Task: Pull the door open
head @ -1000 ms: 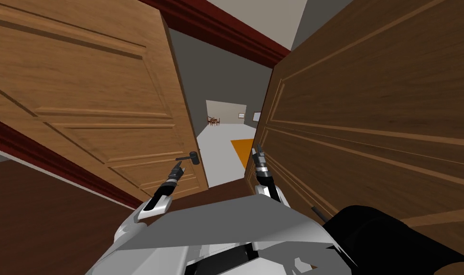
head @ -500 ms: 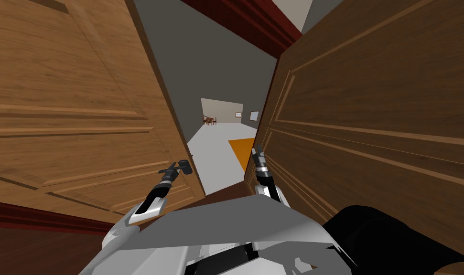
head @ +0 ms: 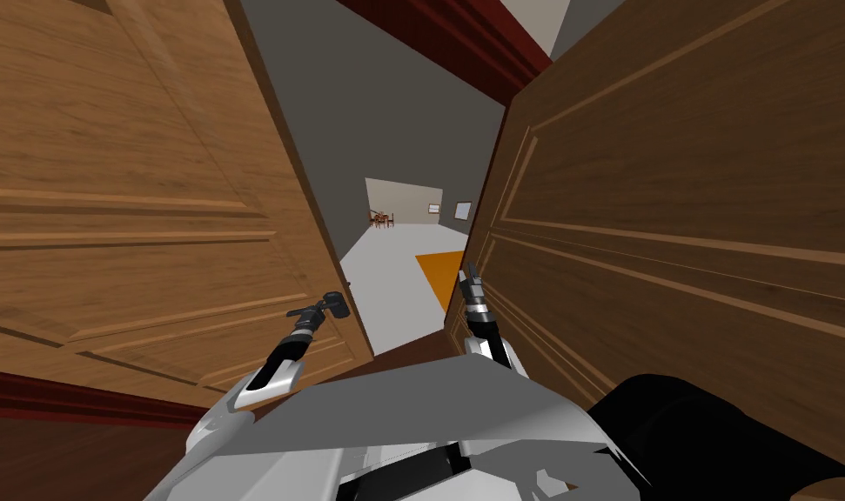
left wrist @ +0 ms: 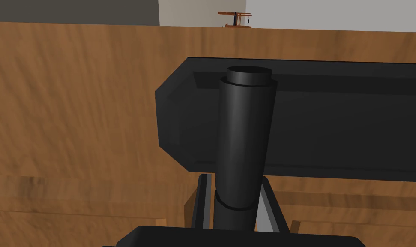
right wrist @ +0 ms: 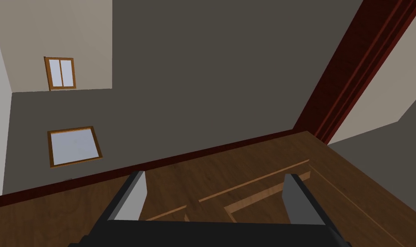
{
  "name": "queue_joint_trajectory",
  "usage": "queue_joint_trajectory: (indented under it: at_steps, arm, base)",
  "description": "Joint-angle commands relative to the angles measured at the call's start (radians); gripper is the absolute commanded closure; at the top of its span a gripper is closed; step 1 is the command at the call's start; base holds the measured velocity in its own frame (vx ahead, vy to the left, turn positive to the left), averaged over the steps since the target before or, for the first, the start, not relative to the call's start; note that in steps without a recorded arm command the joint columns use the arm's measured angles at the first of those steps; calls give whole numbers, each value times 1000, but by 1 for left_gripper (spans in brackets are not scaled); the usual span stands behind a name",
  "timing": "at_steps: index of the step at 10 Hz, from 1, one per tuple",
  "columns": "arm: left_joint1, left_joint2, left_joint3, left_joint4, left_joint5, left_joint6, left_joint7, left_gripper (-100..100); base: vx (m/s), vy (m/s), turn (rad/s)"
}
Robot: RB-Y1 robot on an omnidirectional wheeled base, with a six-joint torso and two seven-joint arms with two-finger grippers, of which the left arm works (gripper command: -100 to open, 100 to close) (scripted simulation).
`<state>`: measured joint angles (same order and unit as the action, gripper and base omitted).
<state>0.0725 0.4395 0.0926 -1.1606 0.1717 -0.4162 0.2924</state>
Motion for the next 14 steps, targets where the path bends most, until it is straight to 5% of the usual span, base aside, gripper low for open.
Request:
queue_joint_trajectory:
  at_steps: [1,2,10,12,14]
  arm:
    - [-1,1,2,-1,1,-2,1,100]
    - [-1,1,2,-1,1,-2,1,100]
    - [81,89,-79,-48,2,-66,82,100]
    - [83,86,-84,-49,1,-66,82,100]
    - [108,108,-102,-56,1,-92,102,100]
  base:
    - [0,0,0]
    - [0,0,0]
    - [-194,61,-125]
    - [-156,59,-72]
    - [-191,58,-142]
